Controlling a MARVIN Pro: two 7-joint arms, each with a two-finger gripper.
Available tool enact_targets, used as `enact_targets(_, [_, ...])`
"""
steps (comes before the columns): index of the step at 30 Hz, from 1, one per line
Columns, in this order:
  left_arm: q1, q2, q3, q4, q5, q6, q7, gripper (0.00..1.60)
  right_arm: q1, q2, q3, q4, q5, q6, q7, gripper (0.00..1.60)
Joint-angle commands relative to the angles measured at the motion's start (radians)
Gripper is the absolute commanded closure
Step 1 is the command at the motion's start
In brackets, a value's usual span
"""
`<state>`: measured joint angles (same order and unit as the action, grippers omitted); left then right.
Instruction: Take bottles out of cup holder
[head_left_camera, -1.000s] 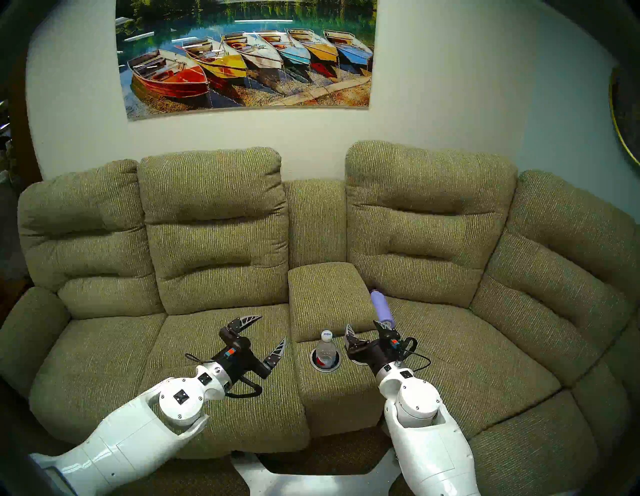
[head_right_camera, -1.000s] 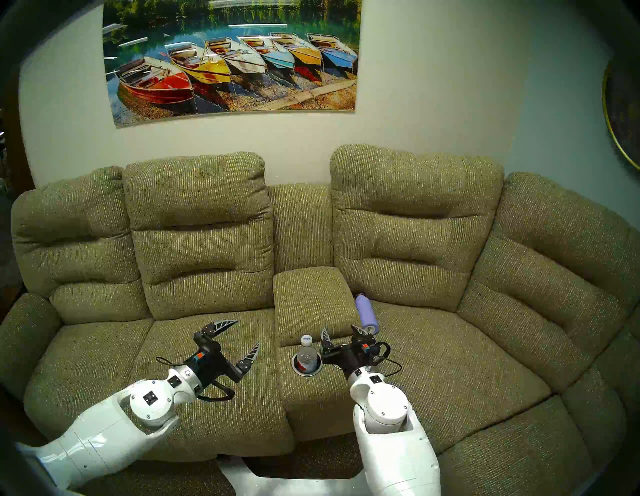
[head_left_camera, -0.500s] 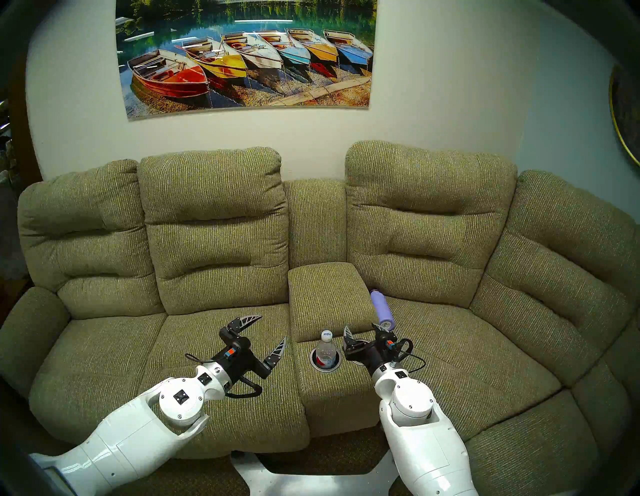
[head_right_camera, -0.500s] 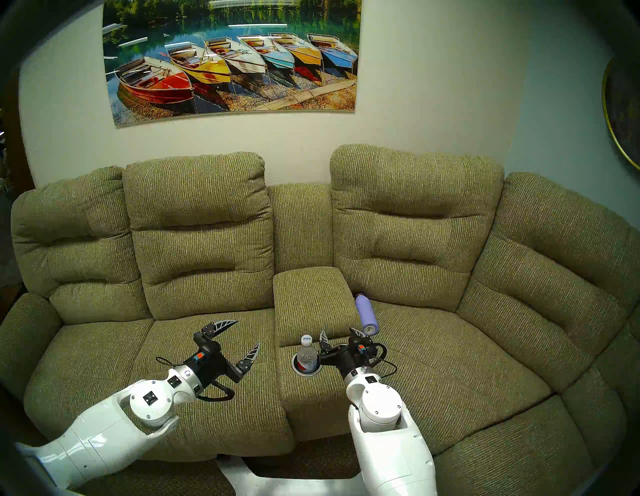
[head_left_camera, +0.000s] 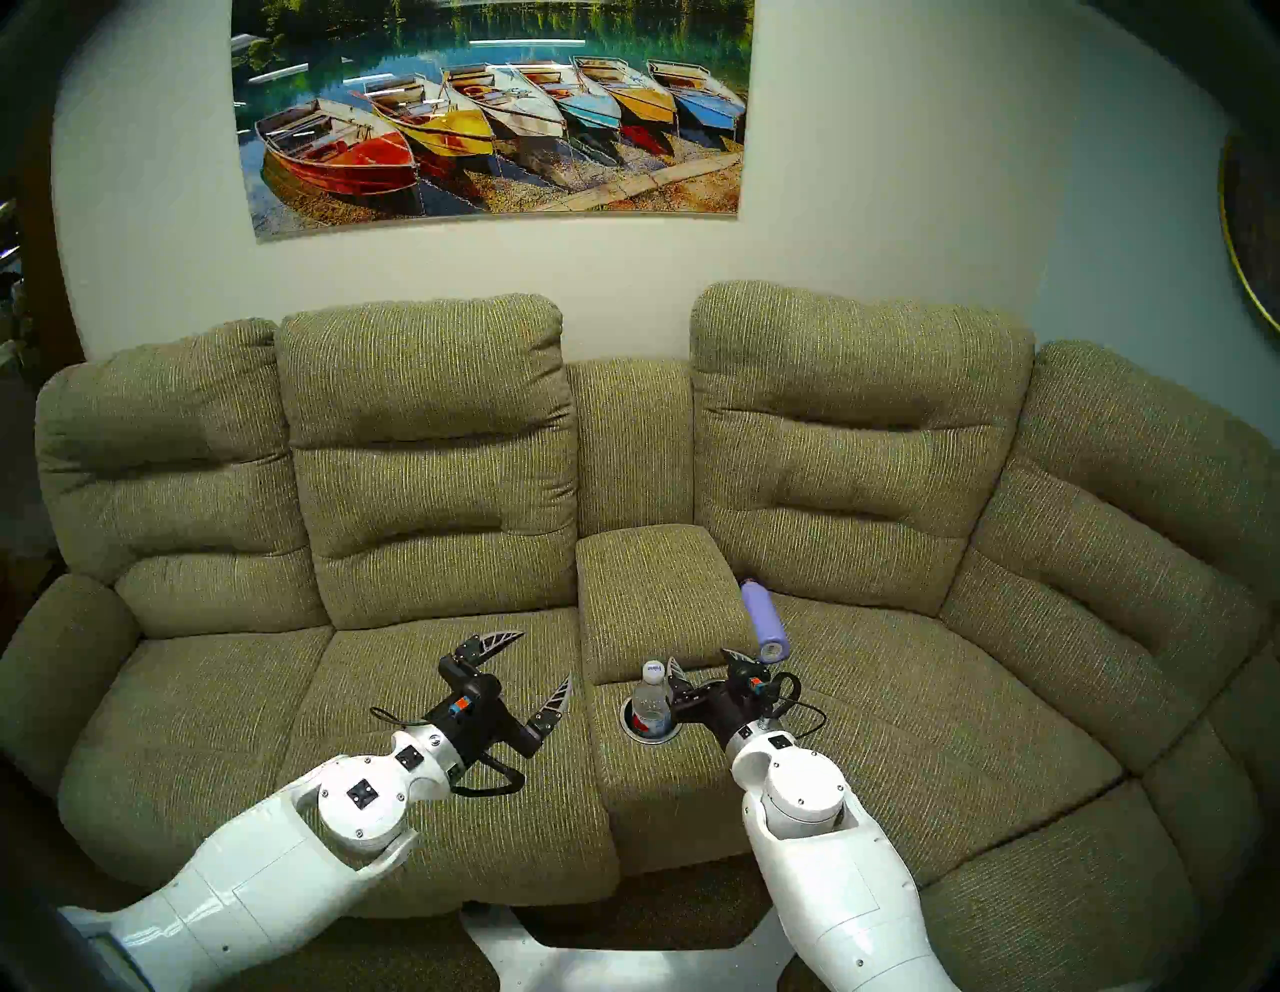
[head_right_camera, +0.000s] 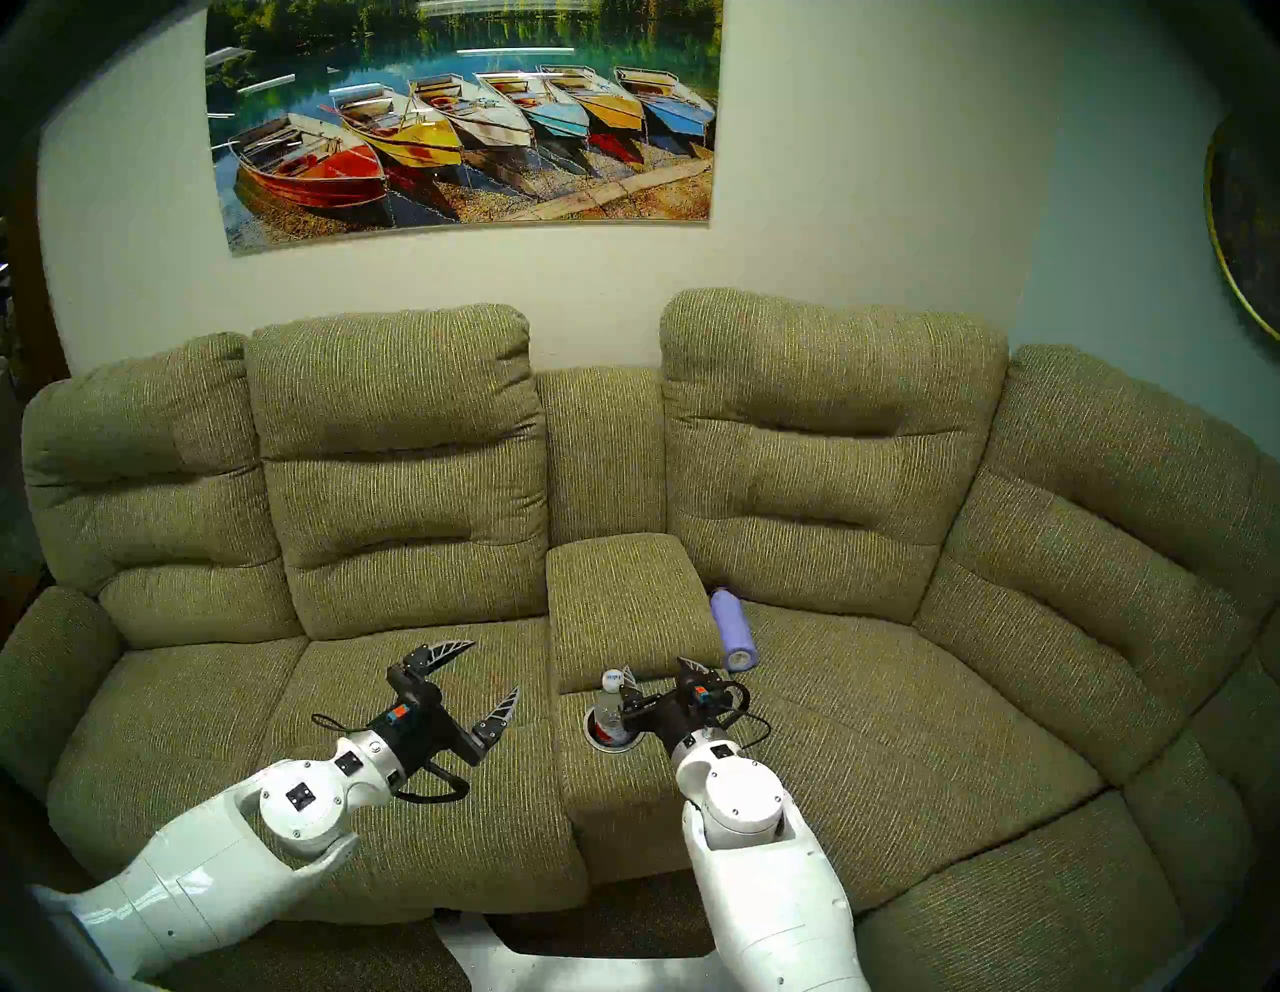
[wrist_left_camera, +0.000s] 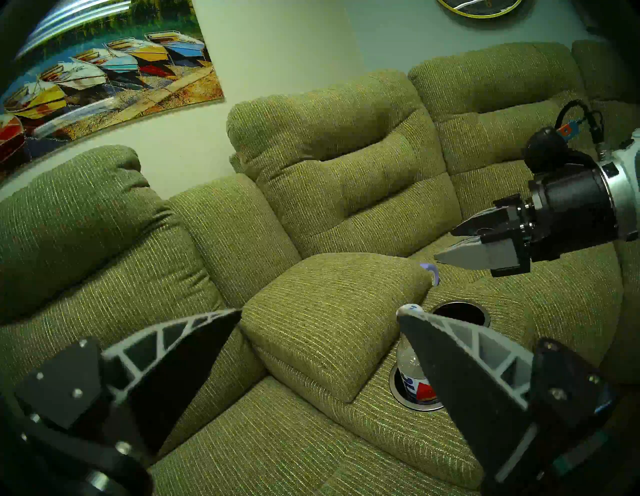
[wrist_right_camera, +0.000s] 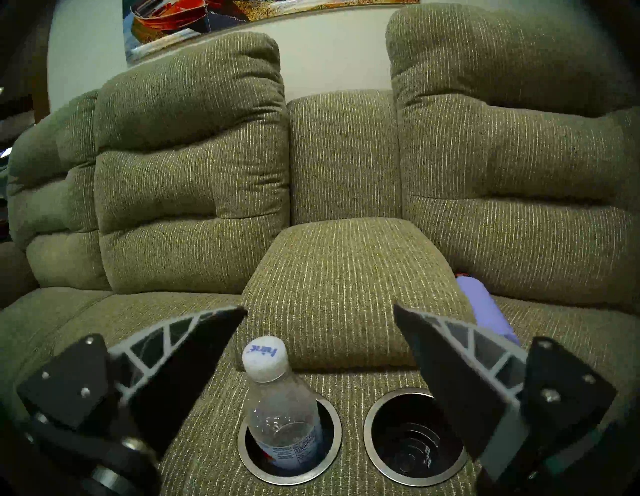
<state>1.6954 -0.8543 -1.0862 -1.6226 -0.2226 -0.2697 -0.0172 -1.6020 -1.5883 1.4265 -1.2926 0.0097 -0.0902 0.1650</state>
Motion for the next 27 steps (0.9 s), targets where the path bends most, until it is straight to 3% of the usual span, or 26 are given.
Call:
enact_targets(1, [-0.003, -0.001, -0.002, -0.015, 0.0, -0.007, 0.0, 0.0, 0.07, -0.009, -0.014, 0.014, -0.021, -0.014, -0.004, 0.0])
enact_targets(13, [-0.003, 0.0, -0.001, -0.015, -0.001, -0.007, 0.001, 0.0, 0.147, -0.025, -0.026, 0.134, -0.054, -0.021, -0.015, 0.0])
enact_targets(27, [-0.004, 0.0, 0.0, -0.015, -0.001, -0.007, 0.001, 0.0, 0.206, -0.029, -0.044, 0.213, -0.08, -0.031, 0.012, 0.0])
